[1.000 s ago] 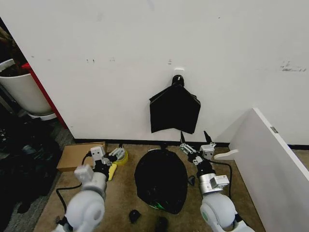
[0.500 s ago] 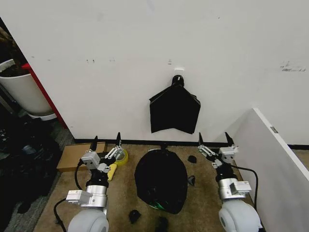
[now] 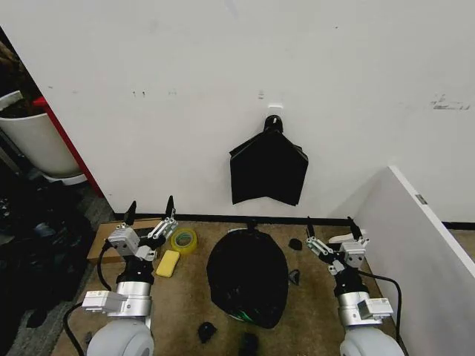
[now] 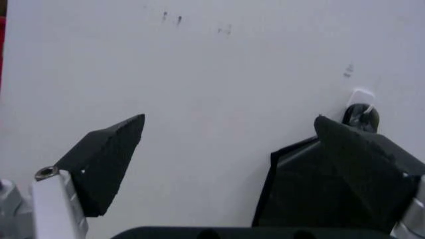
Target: Place the garbage bag over the trash bin.
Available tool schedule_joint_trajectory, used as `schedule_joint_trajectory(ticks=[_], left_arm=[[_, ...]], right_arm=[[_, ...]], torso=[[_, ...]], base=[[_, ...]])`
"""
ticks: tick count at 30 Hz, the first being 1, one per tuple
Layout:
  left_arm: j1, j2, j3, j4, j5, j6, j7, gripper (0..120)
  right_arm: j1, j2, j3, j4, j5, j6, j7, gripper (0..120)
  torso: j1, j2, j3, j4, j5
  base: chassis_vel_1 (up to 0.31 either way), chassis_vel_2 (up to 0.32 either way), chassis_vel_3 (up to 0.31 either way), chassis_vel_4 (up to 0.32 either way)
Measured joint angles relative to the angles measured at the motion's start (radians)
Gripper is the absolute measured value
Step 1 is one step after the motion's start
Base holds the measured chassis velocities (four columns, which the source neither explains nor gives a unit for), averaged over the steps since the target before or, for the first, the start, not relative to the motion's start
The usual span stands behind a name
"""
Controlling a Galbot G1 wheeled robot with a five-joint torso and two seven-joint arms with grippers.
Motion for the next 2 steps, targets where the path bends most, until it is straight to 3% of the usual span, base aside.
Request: schedule_joint_trajectory(ticks=[2], left_arm=[[0.009,0.0,0.0,0.006,0.003,-0.01,0.0,100]], right_arm=[[0.007,0.002,-0.003,-0.003,-0.006,0.0,-0.003,100]], torso=[[0.0,0.0,0.0,0.0,0.0001]], base=[[0.0,0.0,0.0,0.0]])
